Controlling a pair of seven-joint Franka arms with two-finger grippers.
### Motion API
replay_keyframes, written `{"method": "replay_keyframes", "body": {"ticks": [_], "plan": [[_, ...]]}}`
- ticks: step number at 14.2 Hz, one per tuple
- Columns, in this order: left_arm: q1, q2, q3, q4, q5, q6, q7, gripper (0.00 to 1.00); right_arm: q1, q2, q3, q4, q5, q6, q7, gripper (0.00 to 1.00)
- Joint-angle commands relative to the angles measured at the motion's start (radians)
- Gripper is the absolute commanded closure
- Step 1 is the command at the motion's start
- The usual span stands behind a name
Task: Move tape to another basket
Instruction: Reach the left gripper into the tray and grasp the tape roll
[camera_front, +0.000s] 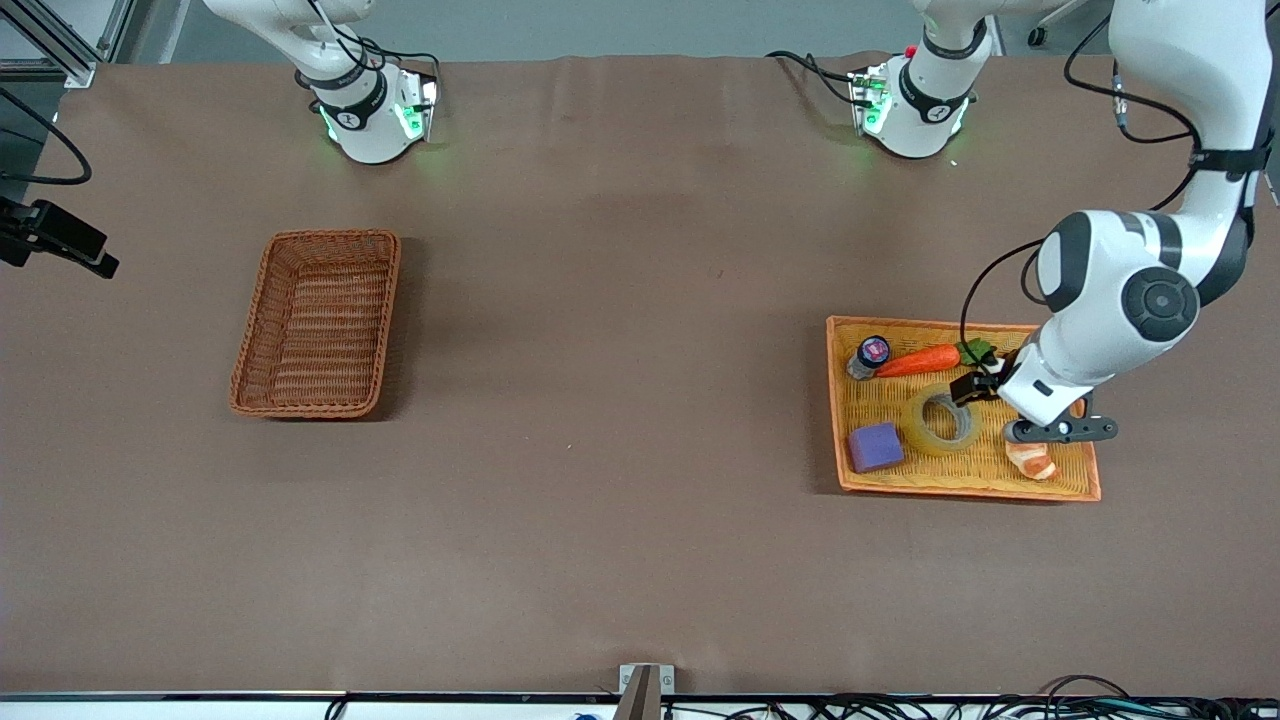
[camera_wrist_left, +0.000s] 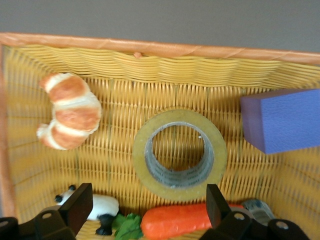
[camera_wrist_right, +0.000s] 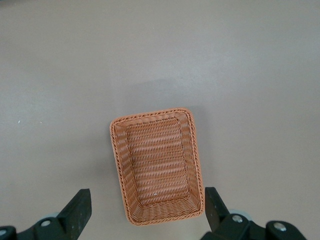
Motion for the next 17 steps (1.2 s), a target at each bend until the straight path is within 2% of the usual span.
{"method": "replay_keyframes", "body": {"ticks": [1, 5, 7, 10, 14, 17], "plan": [[0.004, 0.048, -0.001, 0.002, 0.020, 0.053, -0.019, 0.00, -0.007, 0.006, -0.001, 0.014, 0.022, -0.010, -0.014, 0.00], [0.004, 0.106, 0.005, 0.005, 0.021, 0.080, -0.018, 0.01, -0.007, 0.006, -0.001, 0.014, 0.022, -0.010, -0.014, 0.00], [0.013, 0.126, 0.005, 0.006, 0.021, 0.087, -0.018, 0.04, -0.007, 0.008, -0.001, 0.014, 0.022, -0.010, -0.014, 0.00], [0.026, 0.157, 0.005, 0.019, 0.021, 0.096, -0.019, 0.17, -0.007, 0.008, -0.001, 0.014, 0.022, -0.010, -0.014, 0.00], [0.023, 0.166, 0.005, 0.020, 0.021, 0.103, -0.019, 0.71, -0.007, 0.008, -0.001, 0.013, 0.022, -0.010, -0.015, 0.00], [0.015, 0.128, 0.002, 0.041, 0.023, 0.084, -0.015, 0.98, -0.007, 0.008, -0.001, 0.014, 0.022, -0.010, -0.015, 0.00]]}}
